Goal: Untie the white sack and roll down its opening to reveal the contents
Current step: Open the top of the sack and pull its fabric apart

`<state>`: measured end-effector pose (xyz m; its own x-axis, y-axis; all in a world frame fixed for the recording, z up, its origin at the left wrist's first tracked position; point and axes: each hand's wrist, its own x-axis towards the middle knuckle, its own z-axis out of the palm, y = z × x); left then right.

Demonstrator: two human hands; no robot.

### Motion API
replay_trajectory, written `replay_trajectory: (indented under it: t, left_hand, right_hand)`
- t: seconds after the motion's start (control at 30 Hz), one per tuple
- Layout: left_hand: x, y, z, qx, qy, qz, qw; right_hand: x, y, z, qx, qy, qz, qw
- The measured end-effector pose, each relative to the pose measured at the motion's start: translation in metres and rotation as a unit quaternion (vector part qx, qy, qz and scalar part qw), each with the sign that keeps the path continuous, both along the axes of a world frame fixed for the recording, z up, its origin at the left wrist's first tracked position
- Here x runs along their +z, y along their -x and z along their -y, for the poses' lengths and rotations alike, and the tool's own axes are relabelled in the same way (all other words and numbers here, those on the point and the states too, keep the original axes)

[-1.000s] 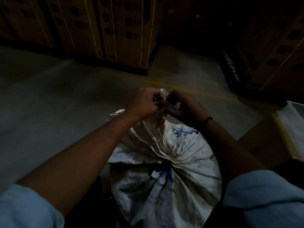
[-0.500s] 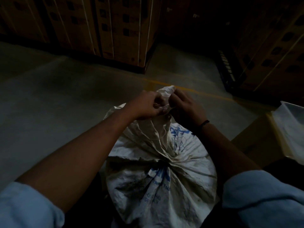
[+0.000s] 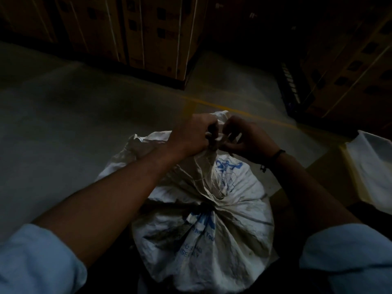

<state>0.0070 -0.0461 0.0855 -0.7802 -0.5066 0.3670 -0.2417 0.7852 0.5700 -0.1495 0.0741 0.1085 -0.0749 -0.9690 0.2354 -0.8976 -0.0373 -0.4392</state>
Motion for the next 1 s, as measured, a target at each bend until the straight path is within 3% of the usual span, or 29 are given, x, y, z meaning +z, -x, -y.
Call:
replay_trajectory:
  t: [0.13,0.3,0.4,0.53,0.63,0.73,0.83,1.0]
  left_hand:
    - [-0.003,0.005,-0.001,-0.013,-0.104,0.078,0.991]
    - [-0.004,0.008,0.002,-0.041,-0.072,0.213,0.973]
    - [-0.004,0.013,0.000,-0.060,-0.066,0.229,0.969]
    - [-0.008,0.020,-0.006,-0.060,-0.032,0.160,0.985]
    - [-0.009,0.021,-0.014,-0.046,0.007,0.079,0.996]
    - [-0.010,0.023,-0.020,-0.042,0.057,0.007,0.997]
    - [-0.015,0.027,-0.022,-0.044,0.055,-0.025,0.997]
    - [-0.016,0.029,-0.042,-0.070,0.082,-0.061,0.992]
  right_hand:
    - [-0.008,0.006,-0.005,0.013,-0.020,-0.061,0.998]
    - [-0.013,0.012,-0.014,0.005,0.011,-0.107,0.994]
    - [-0.013,0.016,-0.022,-0.018,0.050,-0.146,0.988]
    - [-0.020,0.012,-0.025,-0.052,0.089,-0.202,0.974]
    - [-0.019,0.012,-0.030,0.013,0.056,-0.217,0.975]
    - [-0.017,0.015,-0.037,0.051,0.030,-0.170,0.984]
    - [-0.010,0.015,-0.039,-0.013,0.056,-0.085,0.995]
    - [-0.002,0.029,-0.047,-0.027,-0.032,-0.101,0.994]
